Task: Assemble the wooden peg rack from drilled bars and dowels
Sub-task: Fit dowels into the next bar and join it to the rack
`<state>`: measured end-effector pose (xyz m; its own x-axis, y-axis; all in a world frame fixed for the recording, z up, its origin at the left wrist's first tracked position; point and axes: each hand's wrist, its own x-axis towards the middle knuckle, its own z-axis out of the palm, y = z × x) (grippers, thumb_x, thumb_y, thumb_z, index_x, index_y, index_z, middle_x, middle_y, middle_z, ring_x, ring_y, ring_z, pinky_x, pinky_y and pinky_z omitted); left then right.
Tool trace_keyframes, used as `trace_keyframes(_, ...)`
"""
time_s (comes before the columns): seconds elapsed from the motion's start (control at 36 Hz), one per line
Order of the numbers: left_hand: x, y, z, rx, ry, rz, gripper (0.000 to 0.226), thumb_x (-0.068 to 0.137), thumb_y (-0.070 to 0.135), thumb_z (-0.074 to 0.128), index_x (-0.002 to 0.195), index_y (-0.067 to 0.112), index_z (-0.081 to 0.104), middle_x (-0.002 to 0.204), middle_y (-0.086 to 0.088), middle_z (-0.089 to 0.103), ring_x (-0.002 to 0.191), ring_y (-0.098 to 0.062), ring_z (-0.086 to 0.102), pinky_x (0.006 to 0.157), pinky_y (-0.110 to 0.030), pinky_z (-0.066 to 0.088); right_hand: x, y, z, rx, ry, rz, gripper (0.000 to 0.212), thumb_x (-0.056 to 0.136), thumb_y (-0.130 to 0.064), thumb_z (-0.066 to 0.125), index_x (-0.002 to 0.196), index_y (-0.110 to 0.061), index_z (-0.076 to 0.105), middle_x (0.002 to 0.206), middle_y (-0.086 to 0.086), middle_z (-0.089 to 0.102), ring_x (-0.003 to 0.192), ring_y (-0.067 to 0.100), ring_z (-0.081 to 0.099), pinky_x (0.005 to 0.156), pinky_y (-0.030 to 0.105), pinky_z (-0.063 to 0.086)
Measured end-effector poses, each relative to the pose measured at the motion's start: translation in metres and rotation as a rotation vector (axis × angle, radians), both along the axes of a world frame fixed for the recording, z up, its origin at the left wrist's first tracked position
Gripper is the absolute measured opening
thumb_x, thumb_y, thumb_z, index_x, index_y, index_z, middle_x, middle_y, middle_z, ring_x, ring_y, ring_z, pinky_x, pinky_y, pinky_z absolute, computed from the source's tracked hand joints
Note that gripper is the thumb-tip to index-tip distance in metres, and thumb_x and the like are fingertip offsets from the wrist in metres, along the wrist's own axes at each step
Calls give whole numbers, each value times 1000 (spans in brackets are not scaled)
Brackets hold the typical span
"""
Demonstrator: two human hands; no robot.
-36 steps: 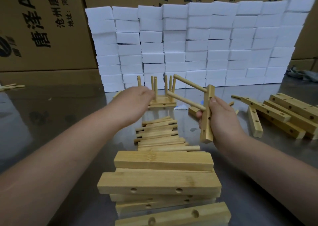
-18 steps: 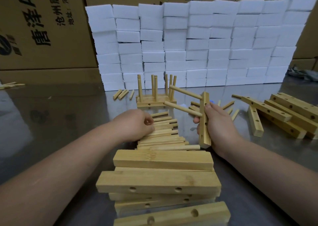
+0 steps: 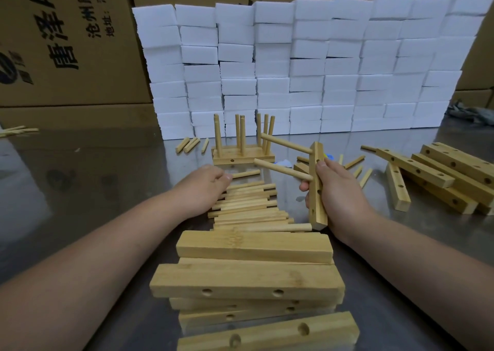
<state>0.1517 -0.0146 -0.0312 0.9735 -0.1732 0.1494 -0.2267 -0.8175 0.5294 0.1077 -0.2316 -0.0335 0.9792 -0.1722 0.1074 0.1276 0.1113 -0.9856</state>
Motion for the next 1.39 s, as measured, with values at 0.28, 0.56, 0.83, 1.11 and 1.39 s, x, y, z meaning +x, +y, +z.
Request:
trace_keyframes(0.28,4,9,-7,-59,136,-11,54,97,52,9,132,35,47,145,7,38,133,-16,32,107,-30,15,2,0,-2,-6,5,-4,22,100,-29,35,99,-23,56,55,-1,61,47,13,49,46,27,42)
trace_keyframes(0.56,5,9,-10,-63,97,-47,46,98,49,21,117,31,59,133,4,50,115,-12,44,88,-24,26,1,0,0,2,9,6,22,101,-29,34,98,-23,56,54,0,60,46,14,47,47,28,42)
trace_keyframes(0.83,2,7,-7,-114,-2,-24,35,100,34,33,106,21,65,117,7,55,109,-10,47,86,-21,28,3,-2,-2,4,10,14,23,101,-30,34,104,-22,55,57,1,60,46,13,48,44,26,41)
trace_keyframes(1.11,4,7,-8,-108,-51,116,23,95,20,48,107,30,65,114,3,61,98,-13,56,80,-26,42,5,-1,-4,-3,10,-13,23,100,-31,36,110,-23,55,57,1,61,47,13,49,44,26,42)
trace_keyframes(1.39,3,5,-5,-42,39,129,26,95,26,49,114,21,66,116,1,64,103,-17,56,89,-29,43,4,-1,-3,5,13,-18,20,100,-30,36,101,-27,56,54,-1,62,49,13,50,44,25,42)
